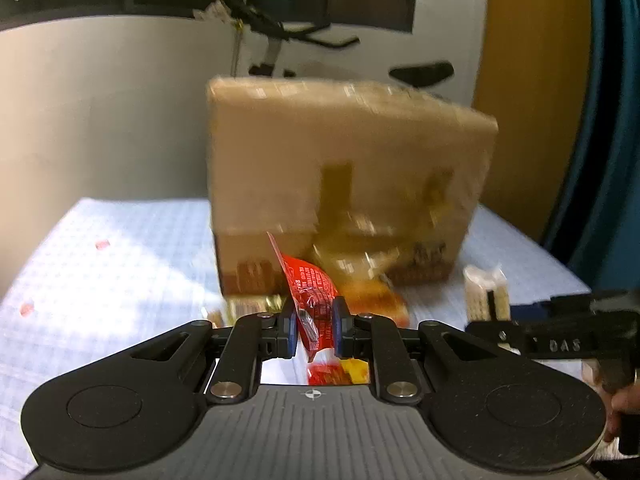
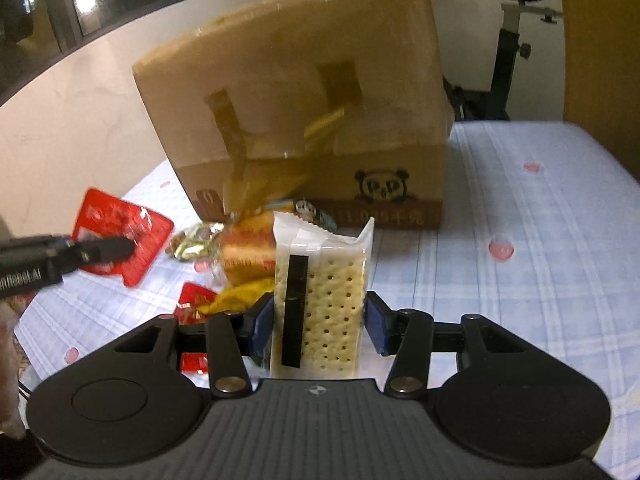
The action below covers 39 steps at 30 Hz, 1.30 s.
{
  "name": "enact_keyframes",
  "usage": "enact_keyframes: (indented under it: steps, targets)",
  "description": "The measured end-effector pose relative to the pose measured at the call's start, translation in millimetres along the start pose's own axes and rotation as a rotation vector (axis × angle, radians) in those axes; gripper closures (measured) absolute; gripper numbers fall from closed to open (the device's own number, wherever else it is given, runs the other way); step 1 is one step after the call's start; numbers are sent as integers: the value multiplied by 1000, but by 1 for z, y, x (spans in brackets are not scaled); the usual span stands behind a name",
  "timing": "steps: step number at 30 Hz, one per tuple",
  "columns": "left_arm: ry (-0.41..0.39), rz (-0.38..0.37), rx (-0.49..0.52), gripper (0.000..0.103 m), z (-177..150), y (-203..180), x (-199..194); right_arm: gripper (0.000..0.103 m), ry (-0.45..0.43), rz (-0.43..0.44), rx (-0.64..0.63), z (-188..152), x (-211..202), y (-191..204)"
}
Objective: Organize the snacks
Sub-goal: 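Lift both snacks over the box and release them inside, then move both open tools back down toward the remaining snacks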
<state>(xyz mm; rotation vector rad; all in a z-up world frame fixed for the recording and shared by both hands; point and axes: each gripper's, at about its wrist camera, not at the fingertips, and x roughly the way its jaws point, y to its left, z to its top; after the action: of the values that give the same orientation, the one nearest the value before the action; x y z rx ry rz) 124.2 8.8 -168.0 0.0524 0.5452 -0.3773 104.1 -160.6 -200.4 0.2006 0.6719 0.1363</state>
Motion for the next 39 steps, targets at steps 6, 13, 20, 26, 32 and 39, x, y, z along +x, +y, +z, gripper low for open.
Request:
enact_keyframes:
  steps: [6, 13, 20, 26, 32, 39]
  targets:
    - [-83, 8, -2, 85, 36, 7, -14, 53, -65, 17, -33, 26, -16, 6]
    - [-232, -12, 39, 85, 104, 7, -31, 53, -238, 77, -99, 97, -52, 19]
    - [-286, -25, 102, 85, 173, -10, -1, 53, -414, 82, -207, 186, -53, 39]
    - [-208, 4, 86, 85, 199, -11, 58, 53, -414, 21, -222, 227, -2, 38]
    - [-90, 17, 76, 85, 195, 0, 99, 53, -292, 3, -189, 222, 41, 27]
    - [-112, 62, 19, 32, 185, 24, 95, 42, -249, -24, -174, 208, 49, 14]
